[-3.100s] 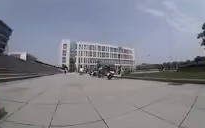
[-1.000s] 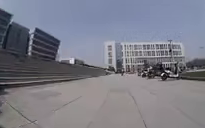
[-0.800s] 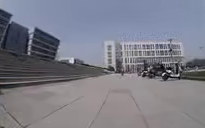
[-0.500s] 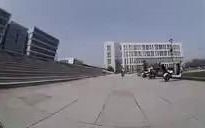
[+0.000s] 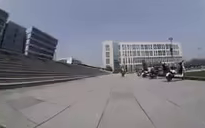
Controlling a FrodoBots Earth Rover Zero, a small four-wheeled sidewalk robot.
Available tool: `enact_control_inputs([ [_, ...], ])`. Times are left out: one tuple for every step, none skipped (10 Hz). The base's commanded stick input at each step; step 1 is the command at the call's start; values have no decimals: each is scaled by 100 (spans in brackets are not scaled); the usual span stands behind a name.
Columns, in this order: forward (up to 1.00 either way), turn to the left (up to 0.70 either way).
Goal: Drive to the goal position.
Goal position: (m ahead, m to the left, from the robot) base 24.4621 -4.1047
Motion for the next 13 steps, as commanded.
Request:
enact_control_inputs([
  [8,0],
  [20,0],
  [33,0],
  [46,0],
  [59,0],
  [70,0],
  [70,0],
  [70,0],
  [70,0],
  [70,0],
  [70,0],
  [70,0],
  [70,0],
])
